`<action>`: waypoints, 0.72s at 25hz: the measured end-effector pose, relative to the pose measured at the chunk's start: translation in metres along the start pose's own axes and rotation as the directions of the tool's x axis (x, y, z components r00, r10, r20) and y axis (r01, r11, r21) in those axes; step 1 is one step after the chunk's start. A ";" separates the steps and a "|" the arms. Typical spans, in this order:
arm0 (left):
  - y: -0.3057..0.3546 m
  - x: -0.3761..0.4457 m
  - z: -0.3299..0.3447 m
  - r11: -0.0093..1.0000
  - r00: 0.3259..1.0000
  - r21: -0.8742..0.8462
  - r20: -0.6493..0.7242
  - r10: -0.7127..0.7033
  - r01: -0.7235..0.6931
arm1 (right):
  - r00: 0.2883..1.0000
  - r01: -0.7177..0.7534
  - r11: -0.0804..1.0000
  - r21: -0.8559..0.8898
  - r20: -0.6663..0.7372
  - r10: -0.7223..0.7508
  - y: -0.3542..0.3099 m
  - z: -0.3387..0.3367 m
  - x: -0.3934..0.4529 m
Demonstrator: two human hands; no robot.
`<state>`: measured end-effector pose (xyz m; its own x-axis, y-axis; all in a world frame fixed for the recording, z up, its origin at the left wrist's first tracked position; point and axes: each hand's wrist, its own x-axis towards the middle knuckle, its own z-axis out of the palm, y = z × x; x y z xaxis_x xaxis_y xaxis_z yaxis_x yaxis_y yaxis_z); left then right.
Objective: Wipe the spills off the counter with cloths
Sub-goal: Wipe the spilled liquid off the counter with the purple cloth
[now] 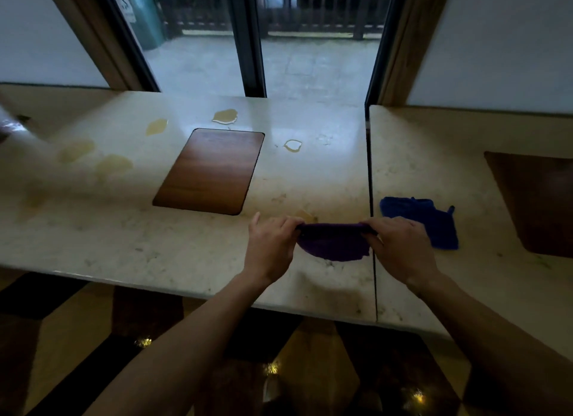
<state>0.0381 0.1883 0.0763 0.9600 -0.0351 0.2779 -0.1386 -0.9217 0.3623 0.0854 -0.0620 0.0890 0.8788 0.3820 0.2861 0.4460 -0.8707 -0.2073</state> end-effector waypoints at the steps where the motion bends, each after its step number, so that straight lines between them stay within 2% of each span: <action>1: -0.004 0.002 0.001 1.000 1.000 -0.001 0.009 0.021 -0.021 | 1.000 -0.021 1.000 -0.008 -0.003 0.021 -0.002 0.001 -0.001; 6: -0.011 -0.006 0.019 0.982 0.983 0.056 0.015 0.180 -0.181 | 0.997 -0.079 0.991 -0.111 -0.020 0.077 0.000 0.008 -0.023; 9: -0.020 -0.039 0.046 0.964 0.956 0.104 0.188 0.224 -0.247 | 0.987 -0.097 0.986 -0.137 0.114 0.113 -0.002 0.033 -0.068; 11: -0.026 -0.067 0.064 0.955 0.915 0.092 0.327 0.237 -0.281 | 0.964 -0.097 0.985 -0.144 0.233 0.129 -0.004 0.053 -0.103; 14: -0.034 -0.095 0.082 0.942 0.865 0.083 0.429 0.262 -0.326 | 0.873 -0.157 0.976 -0.148 0.441 0.207 -0.008 0.068 -0.129; 16: -0.042 -0.098 0.082 0.940 0.847 0.057 0.455 0.276 -0.337 | 0.848 -0.200 0.970 -0.138 0.472 0.241 -0.010 0.069 -0.124; 18: -0.056 -0.090 0.074 0.962 0.875 0.029 0.424 0.235 -0.272 | 0.875 -0.199 0.975 -0.096 0.431 0.221 -0.023 0.070 -0.111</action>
<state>-0.0222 0.2142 -0.0349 0.9105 -0.4107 -0.0486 -0.3874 -0.8881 0.2475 -0.0100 -0.0630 -0.0033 0.9405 0.2752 -0.1992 0.2436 -0.9550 -0.1693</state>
